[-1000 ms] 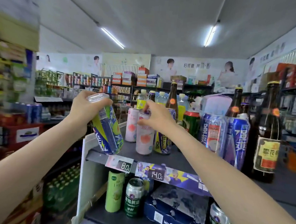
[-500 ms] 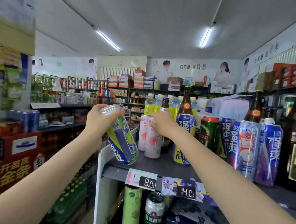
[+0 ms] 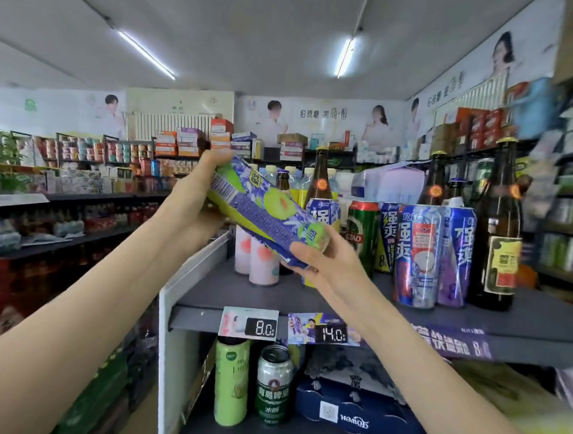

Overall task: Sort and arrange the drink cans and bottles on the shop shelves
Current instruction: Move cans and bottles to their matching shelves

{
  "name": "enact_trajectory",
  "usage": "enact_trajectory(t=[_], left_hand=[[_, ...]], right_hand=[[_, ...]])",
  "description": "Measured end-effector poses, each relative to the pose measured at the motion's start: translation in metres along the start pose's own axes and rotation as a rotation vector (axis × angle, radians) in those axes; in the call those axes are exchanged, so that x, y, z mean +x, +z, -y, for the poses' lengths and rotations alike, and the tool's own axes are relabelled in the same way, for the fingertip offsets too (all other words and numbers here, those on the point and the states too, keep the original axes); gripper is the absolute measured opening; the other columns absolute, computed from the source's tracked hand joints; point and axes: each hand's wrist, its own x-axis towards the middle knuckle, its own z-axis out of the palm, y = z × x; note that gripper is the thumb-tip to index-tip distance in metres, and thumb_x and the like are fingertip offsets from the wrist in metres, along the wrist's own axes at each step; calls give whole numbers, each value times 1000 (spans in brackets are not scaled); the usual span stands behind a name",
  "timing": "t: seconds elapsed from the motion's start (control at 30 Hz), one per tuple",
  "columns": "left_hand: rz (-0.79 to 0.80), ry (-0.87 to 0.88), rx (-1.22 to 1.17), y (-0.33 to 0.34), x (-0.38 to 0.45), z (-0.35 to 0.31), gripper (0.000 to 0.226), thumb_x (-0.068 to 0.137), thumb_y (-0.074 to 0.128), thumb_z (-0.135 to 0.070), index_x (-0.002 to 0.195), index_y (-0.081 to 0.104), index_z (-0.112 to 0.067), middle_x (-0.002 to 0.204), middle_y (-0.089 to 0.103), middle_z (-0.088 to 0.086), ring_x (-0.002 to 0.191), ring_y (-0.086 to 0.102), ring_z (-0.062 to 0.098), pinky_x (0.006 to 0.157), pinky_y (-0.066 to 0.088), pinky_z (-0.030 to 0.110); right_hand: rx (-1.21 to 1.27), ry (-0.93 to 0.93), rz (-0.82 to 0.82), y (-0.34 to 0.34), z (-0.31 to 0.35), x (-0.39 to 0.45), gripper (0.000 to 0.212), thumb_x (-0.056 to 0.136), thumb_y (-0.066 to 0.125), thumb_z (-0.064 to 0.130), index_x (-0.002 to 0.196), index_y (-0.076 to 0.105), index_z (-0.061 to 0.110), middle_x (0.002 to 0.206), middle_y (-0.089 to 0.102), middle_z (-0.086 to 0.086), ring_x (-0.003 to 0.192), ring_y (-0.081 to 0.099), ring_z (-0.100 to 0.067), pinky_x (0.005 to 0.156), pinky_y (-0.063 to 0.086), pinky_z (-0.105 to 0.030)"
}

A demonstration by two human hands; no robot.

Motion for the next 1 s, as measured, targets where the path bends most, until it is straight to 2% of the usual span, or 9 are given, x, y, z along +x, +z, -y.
enact_trajectory(t=[0.07, 0.2, 0.27, 0.33, 0.43, 0.6, 0.77, 0.87, 1.0], left_hand=[[93, -45, -32, 9, 0, 8, 37, 69, 68, -42, 97, 63, -19, 101, 66, 5, 91, 57, 20, 86, 43, 32], [268, -102, 97, 32, -12, 41, 20, 88, 57, -24, 105, 59, -15, 93, 68, 5, 78, 67, 20, 68, 57, 34], [312, -85, 213, 42, -14, 60, 22, 87, 59, -15, 109, 56, -11, 100, 66, 7, 90, 65, 23, 77, 57, 37], [235, -35, 359, 46, -6, 75, 25, 86, 63, -11, 109, 54, -12, 103, 63, 7, 100, 60, 24, 86, 52, 36], [120, -15, 597, 46, 14, 96, 47, 82, 69, -17, 119, 42, -16, 113, 57, 7, 105, 56, 23, 94, 47, 40], [138, -35, 802, 56, 26, 127, 77, 79, 72, -21, 138, 25, -6, 124, 51, 9, 108, 50, 20, 90, 41, 30], [152, 25, 918, 69, 43, 148, 91, 76, 75, -20, 142, 14, -7, 131, 51, 11, 116, 52, 24, 96, 43, 35], [108, 52, 978, 72, 49, 156, 102, 76, 75, -19, 146, 1, -10, 134, 48, 12, 119, 50, 26, 94, 41, 34], [80, 96, 1000, 72, 52, 168, 109, 75, 74, -16, 147, -8, -18, 132, 52, 11, 116, 54, 27, 96, 44, 39]], right_hand=[[92, -99, -125, -11, 24, -2, 46, 64, 69, 14, 108, 55, 13, 97, 69, 0, 85, 66, -15, 83, 52, -31], [90, -294, -305, -33, 80, 2, 15, 82, 63, 10, 94, 57, 17, 82, 65, 2, 71, 61, -11, 66, 48, -26], [-124, -332, -345, -40, 101, 9, 21, 83, 66, 12, 101, 56, 16, 85, 64, 2, 70, 63, -9, 60, 48, -23], [-471, -333, -353, -49, 112, 21, 40, 72, 78, 28, 106, 58, 21, 97, 65, 0, 82, 65, -12, 68, 53, -26], [-944, -238, -358, -57, 122, 36, 54, 62, 82, 40, 104, 55, 21, 105, 60, 0, 95, 61, -20, 87, 51, -38], [-1466, -56, -264, -68, 128, 64, 62, 67, 80, 43, 109, 46, 13, 115, 53, -5, 103, 50, -22, 80, 42, -34], [-1629, 147, -177, -81, 126, 87, 76, 68, 78, 48, 119, 39, 7, 112, 51, -9, 97, 49, -23, 73, 42, -35], [-1674, 248, -95, -89, 122, 94, 92, 70, 77, 46, 136, 27, 3, 128, 47, -12, 113, 49, -29, 90, 45, -39], [-1757, 330, -52, -106, 116, 104, 83, 68, 75, 53, 127, 41, 7, 120, 53, -10, 110, 52, -29, 89, 44, -38]])
